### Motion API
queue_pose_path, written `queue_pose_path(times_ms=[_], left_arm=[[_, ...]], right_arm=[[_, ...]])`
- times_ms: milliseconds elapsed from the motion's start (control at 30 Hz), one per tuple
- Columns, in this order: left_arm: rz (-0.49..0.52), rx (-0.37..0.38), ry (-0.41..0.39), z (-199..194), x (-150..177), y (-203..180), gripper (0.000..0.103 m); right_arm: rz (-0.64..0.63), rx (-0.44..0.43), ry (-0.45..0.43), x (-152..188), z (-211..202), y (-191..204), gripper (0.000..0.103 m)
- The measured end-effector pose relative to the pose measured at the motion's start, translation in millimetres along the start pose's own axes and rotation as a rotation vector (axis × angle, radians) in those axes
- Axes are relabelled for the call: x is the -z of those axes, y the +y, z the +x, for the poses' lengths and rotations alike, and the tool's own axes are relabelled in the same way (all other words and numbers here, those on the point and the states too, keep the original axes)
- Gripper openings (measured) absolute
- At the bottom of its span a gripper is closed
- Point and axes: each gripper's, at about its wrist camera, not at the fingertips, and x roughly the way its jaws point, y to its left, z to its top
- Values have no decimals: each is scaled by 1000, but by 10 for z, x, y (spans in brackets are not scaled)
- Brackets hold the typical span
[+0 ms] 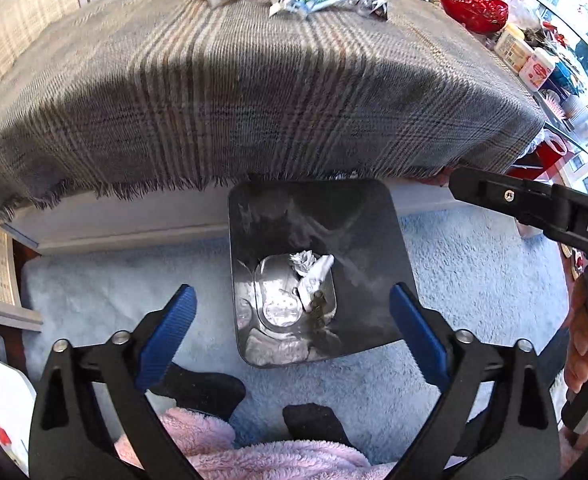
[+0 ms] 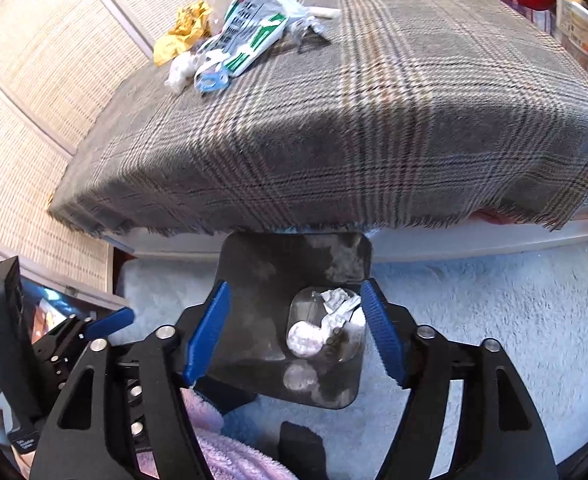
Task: Collect trash
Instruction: 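Return both tools to the table and reach toward the medicine packet pile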
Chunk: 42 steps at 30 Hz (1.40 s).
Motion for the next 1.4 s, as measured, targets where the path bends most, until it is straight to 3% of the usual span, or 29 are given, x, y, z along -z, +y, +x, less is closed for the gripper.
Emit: queue_pose_path(times_ms=[133,200,567,1067,1300,1367,1400], left_arm=[[0,1,-38,-124,-82,32,95],[-3,2,-57,-187,-137,64,95],[-16,-16,-145,-389,-529,239,95],[20,2,-207,-248,-1249,281,94],[11,44,-204,-77,-1530,219,75],[11,59,-198,-22,-1579,201,68],[10,67,-197,2,-1599,194,64]], right_arm=[[10,43,-46,-97,-110,-74,91],[14,55,-68,-158,-166,-100,92],[-7,89,-157,-523,-313,-146,93],[-69,137,-228,-1181,-153,-93,92],[-99,131,-230,-1411,0,-76,91],[-116,129,-221,-1475,85,-74,79],[-121,131,-216,-1498,123,-74,68]])
